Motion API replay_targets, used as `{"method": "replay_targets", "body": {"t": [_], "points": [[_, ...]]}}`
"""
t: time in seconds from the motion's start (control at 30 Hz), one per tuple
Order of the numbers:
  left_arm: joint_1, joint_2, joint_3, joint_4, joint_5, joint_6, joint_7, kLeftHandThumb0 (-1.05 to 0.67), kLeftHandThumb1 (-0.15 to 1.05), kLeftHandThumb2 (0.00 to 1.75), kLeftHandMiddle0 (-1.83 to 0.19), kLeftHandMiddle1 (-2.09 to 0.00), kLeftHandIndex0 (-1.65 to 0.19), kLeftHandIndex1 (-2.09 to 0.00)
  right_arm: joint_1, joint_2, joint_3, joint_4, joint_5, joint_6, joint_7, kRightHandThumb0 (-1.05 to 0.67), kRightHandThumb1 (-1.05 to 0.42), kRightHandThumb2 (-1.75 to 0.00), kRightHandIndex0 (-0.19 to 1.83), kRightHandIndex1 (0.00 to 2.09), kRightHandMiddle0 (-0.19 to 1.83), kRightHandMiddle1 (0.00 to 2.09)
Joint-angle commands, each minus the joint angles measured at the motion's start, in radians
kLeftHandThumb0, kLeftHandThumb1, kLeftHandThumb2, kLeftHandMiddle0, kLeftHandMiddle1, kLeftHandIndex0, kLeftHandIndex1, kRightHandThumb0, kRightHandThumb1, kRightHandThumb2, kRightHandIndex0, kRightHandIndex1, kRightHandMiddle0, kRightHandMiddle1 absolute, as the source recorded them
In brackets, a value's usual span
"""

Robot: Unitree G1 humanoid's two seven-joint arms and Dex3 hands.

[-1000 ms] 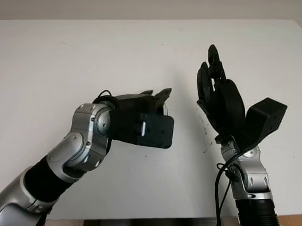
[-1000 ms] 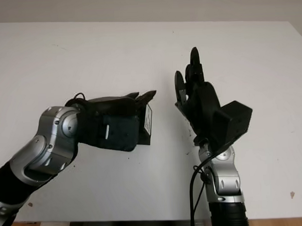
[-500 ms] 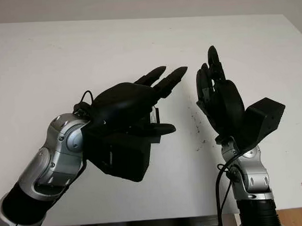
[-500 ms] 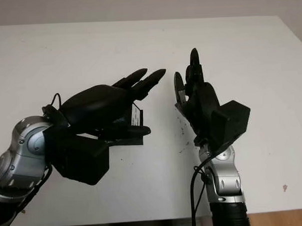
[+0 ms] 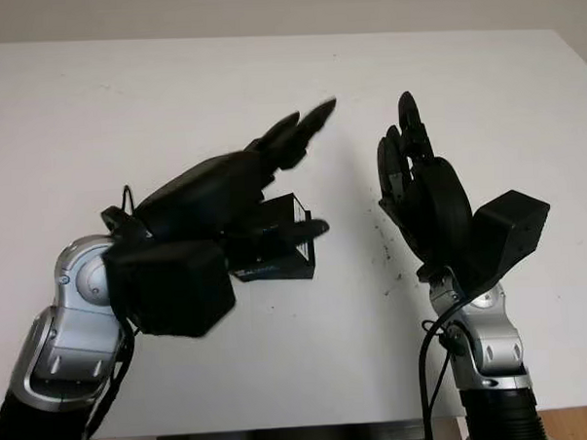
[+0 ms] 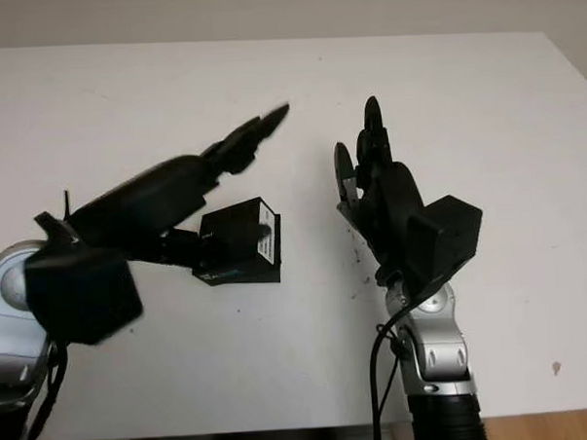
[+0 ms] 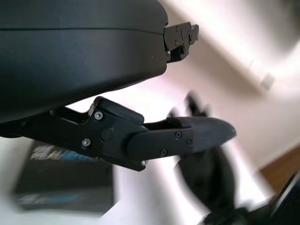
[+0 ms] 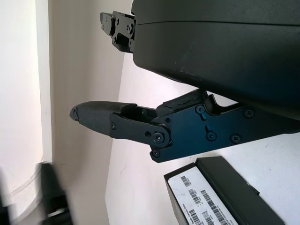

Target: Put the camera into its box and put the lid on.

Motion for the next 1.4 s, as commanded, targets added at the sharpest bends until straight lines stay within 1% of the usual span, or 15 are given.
{"method": "replay_targets", "body": {"t": [0.0, 0.07, 0.13, 0.2, 0.23, 0.3, 0.33, 0.37, 0.4, 0.5, 0.7, 0.93, 1.07, 1.23, 1.37], "points": [[0.029, -0.058, 0.085, 0.056, -0.071, -0.067, 0.072, -0.64, 1.05, 0.37, 0.01, -0.07, 0.07, -0.06, 0.009, -0.009, -0.008, -0.01, 0.009, -0.003, 0.005, -0.71, -1.05, -0.57, -0.19, 0.01, -0.19, 0.04], [0.039, -0.098, 0.144, 0.118, -0.144, -0.129, 0.123, -0.54, 1.05, 0.28, -0.2, -0.13, -0.06, -0.12, 0.009, -0.011, -0.011, -0.006, 0.014, -0.006, 0.01, -0.7, -1.05, -0.57, -0.19, 0.01, -0.19, 0.04], [0.042, -0.097, 0.167, 0.161, -0.163, -0.169, 0.146, -0.5, 1.05, 0.24, -0.31, -0.16, -0.13, -0.15, 0.009, -0.014, -0.013, -0.003, 0.016, -0.012, 0.015, -0.7, -1.05, -0.57, -0.19, 0.01, -0.19, 0.04], [0.043, -0.064, 0.189, 0.212, -0.168, -0.202, 0.142, -0.5, 1.05, 0.16, -0.2, -0.66, -0.17, -0.29, 0.008, -0.017, -0.015, -0.002, 0.016, -0.014, 0.018, -0.7, -1.05, -0.57, -0.19, 0.01, -0.19, 0.04], [0.045, -0.035, 0.199, 0.231, -0.166, -0.202, 0.128, -0.53, 1.05, 0.13, -0.12, -0.82, -0.16, -0.33, 0.007, -0.018, -0.016, 0.0, 0.016, -0.015, 0.017, -0.7, -1.05, -0.57, -0.19, 0.01, -0.19, 0.04], [0.053, 0.027, 0.212, 0.255, -0.165, -0.191, 0.09, -0.61, 1.05, 0.08, -0.04, -0.89, -0.12, -0.37, 0.005, -0.017, -0.018, 0.0, 0.016, -0.013, 0.014, -0.71, -1.05, -0.56, -0.19, 0.01, -0.18, 0.05], [0.059, 0.07, 0.22, 0.26, -0.175, -0.161, 0.053, -0.67, 1.03, 0.07, -0.05, -0.71, -0.1, -0.33, 0.004, -0.016, -0.02, -0.002, 0.017, -0.009, 0.012, -0.71, -1.05, -0.56, -0.19, 0.02, -0.17, 0.05], [0.065, 0.111, 0.228, 0.268, -0.189, -0.139, 0.012, -0.73, 1.0, 0.06, -0.08, -0.39, -0.06, -0.22, 0.003, -0.016, -0.021, -0.002, 0.018, -0.007, 0.011, -0.71, -1.05, -0.55, -0.18, 0.02, -0.17, 0.05], [0.073, 0.153, 0.234, 0.275, -0.191, -0.129, -0.025, -0.77, 0.99, 0.05, -0.09, -0.24, -0.04, -0.16, 0.002, -0.017, -0.022, -0.001, 0.02, -0.006, 0.012, -0.71, -1.05, -0.55, -0.18, 0.02, -0.17, 0.05], [0.101, 0.234, 0.24, 0.29, -0.172, -0.153, -0.083, -0.89, 0.96, 0.05, -0.05, -0.07, 0.0, -0.09, -0.001, -0.018, -0.024, 0.004, 0.022, -0.011, 0.016, -0.72, -1.05, -0.54, -0.19, 0.03, -0.17, 0.05], [0.152, 0.339, 0.222, 0.329, -0.104, -0.261, -0.144, -0.99, 0.96, 0.05, 0.1, -0.02, 0.11, -0.03, -0.009, -0.015, -0.031, 0.009, 0.032, -0.005, 0.019, -0.72, -1.05, -0.54, -0.19, 0.04, -0.16, 0.06], [0.193, 0.399, 0.181, 0.324, 0.04, -0.339, -0.129, -0.94, 0.93, 0.05, 0.19, -0.02, 0.19, -0.01, -0.012, -0.019, -0.031, 0.007, 0.028, 0.008, 0.012, -0.68, -1.05, -0.58, -0.18, 0.05, -0.15, 0.06], [0.199, 0.406, 0.161, 0.315, 0.111, -0.357, -0.107, -0.95, 0.93, 0.05, 0.19, 0.0, 0.19, 0.0, -0.015, -0.016, -0.034, 0.016, 0.039, 0.003, 0.018, -0.66, -1.05, -0.59, -0.18, 0.04, -0.16, 0.05], [0.185, 0.385, 0.122, 0.348, 0.154, -0.427, -0.058, -0.93, 0.93, 0.05, 0.19, 0.0, 0.19, 0.0, -0.017, -0.013, -0.031, 0.028, 0.038, -0.01, 0.015, -0.69, -1.05, -0.57, -0.18, 0.05, -0.16, 0.06], [0.17, 0.37, 0.08, 0.359, 0.165, -0.417, -0.053, -0.91, 0.91, 0.05, 0.18, -0.02, 0.19, 0.0, -0.017, -0.009, -0.029, 0.024, 0.036, -0.001, 0.002, -0.69, -1.05, -0.57, -0.17, 0.05, -0.15, 0.06]]}}
